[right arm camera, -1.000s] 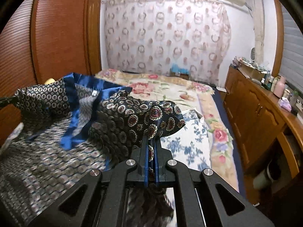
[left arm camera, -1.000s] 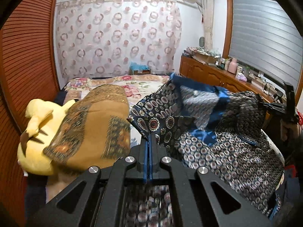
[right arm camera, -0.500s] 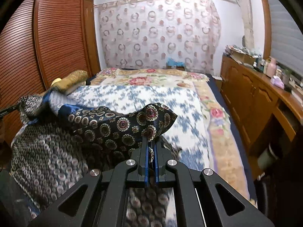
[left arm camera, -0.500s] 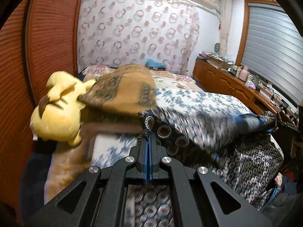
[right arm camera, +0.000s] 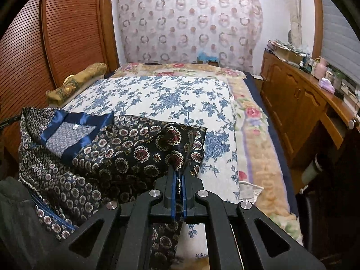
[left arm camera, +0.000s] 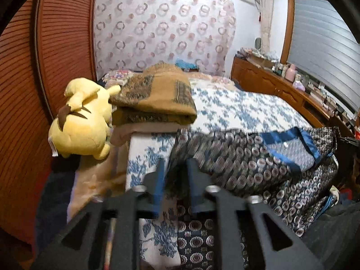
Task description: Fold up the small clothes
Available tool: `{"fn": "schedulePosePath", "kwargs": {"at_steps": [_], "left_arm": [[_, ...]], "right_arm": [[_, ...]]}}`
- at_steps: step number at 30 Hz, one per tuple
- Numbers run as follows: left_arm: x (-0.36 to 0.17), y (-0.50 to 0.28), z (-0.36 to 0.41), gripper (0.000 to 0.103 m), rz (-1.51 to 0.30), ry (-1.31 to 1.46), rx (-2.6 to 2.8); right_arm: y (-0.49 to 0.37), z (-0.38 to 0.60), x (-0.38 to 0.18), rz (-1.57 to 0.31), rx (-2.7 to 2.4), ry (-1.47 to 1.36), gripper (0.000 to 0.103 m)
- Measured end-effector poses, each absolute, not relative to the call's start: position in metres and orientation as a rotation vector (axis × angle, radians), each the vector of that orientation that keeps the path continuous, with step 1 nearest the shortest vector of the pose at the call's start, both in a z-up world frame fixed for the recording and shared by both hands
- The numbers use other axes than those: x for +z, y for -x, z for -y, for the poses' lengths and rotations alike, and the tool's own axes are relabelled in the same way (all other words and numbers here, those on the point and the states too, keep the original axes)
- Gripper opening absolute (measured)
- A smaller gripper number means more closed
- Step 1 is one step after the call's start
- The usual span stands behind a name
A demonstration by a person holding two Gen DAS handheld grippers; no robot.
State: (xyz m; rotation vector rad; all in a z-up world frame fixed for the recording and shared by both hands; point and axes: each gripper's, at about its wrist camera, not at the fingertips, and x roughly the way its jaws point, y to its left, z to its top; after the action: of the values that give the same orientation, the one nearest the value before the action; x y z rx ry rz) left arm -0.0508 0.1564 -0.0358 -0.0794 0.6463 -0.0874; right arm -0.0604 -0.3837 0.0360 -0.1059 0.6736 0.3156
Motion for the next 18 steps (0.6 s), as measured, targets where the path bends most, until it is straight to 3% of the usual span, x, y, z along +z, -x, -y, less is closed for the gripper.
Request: {"fn": "schedulePosePath", "kwargs": {"at_steps": [1, 4, 6, 8, 18], "left_arm": [[-0.033, 0.05, -0.157, 0.039, -0.639, 0.082, -0.091], [-0.026, 0.042, -0.16, 0.043, -0.625, 0.069, -0.08], [-0.022, 0.033, -0.159, 0.057, -0.626, 0.051, -0.079], [-0.02, 0.024, -0.158, 0.069, -0.618, 0.04, -0.078], [-0.025, -0.04, -0.145, 0.071, -0.68, -0.021, -0.075]], "right_arm": [[0.059, 0.384, 0.04, -0.674, 0.307, 0.102, 0.009], [0.051, 0.379, 0.052, -0.649, 0.285, 0.107, 0.024], [0.048, 0.378, 0.059, -0.625, 0.279, 0.109, 0.041], [0.044, 0.378, 0.065, -0.605, 0.282, 0.107, 0.048], [-0.003, 0.378, 0.058, -0.608, 0.237, 0.095, 0.051]]}}
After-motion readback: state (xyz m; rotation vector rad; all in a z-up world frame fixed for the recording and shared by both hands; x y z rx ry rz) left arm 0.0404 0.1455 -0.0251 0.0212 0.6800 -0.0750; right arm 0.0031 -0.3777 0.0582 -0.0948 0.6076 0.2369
